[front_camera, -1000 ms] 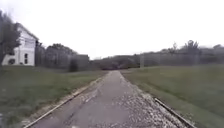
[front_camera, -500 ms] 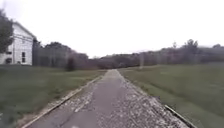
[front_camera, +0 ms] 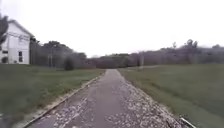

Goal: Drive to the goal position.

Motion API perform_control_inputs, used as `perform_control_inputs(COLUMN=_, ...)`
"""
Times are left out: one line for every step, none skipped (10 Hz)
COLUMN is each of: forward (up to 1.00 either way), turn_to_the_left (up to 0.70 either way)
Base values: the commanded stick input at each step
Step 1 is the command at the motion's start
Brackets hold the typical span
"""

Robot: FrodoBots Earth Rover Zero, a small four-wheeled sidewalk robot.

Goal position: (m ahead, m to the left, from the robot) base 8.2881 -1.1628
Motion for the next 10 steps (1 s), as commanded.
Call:
perform_control_inputs(forward=0.85, turn_to_the_left=0.00)
perform_control_inputs(forward=0.85, turn_to_the_left=0.00)
perform_control_inputs(forward=0.85, turn_to_the_left=0.00)
perform_control_inputs(forward=0.85, turn_to_the_left=0.00)
perform_control_inputs(forward=0.85, turn_to_the_left=0.00)
perform_control_inputs(forward=0.85, turn_to_the_left=0.00)
perform_control_inputs(forward=0.85, turn_to_the_left=0.00)
perform_control_inputs(forward=0.85, turn_to_the_left=0.00)
perform_control_inputs(forward=0.85, turn_to_the_left=0.00)
perform_control_inputs(forward=0.85, turn_to_the_left=0.00)
